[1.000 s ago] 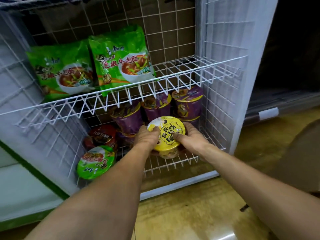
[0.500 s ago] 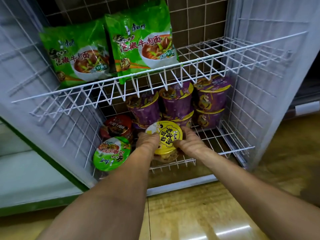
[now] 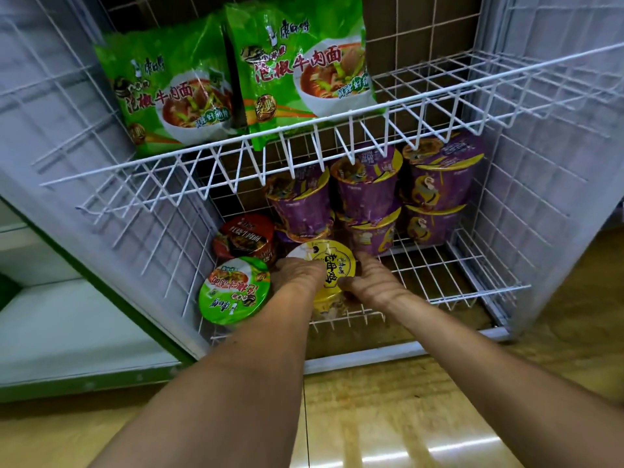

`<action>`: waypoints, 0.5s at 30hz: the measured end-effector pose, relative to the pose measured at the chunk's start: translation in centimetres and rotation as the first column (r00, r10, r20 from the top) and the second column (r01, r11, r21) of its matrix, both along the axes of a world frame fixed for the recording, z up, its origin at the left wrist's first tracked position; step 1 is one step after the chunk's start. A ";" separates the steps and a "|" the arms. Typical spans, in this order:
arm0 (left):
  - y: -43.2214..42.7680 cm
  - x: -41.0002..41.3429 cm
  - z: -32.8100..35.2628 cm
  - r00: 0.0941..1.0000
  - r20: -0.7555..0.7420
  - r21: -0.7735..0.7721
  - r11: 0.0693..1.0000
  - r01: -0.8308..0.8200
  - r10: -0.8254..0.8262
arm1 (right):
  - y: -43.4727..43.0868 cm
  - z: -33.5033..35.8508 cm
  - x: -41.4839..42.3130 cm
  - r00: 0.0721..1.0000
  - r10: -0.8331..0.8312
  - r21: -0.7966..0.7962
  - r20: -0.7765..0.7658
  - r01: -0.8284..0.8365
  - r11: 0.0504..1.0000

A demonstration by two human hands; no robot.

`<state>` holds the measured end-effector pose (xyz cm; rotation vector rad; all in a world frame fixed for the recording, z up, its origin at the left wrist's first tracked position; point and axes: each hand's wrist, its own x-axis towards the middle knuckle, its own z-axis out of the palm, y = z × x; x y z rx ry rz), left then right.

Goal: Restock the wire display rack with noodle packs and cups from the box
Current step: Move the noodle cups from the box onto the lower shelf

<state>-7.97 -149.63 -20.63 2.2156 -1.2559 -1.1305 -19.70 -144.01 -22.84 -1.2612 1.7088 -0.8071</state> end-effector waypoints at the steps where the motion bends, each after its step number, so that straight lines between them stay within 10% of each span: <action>1: -0.4 -0.1 -0.4 0.995 0.094 -0.011 1.000 -0.012 0.013 | 0.0 0.0 0.1 1.000 -0.004 0.005 0.011 0.004 1.000; 8: 1.0 -2.2 1.3 0.856 0.465 0.083 0.974 0.210 -0.224 | -0.3 0.2 -0.3 1.000 -0.014 0.050 -0.022 0.016 0.999; 15: 2.9 -5.9 2.8 0.809 0.471 0.076 0.930 0.358 -0.350 | 1.1 1.2 -4.0 0.998 -0.040 -0.040 -0.052 0.038 0.998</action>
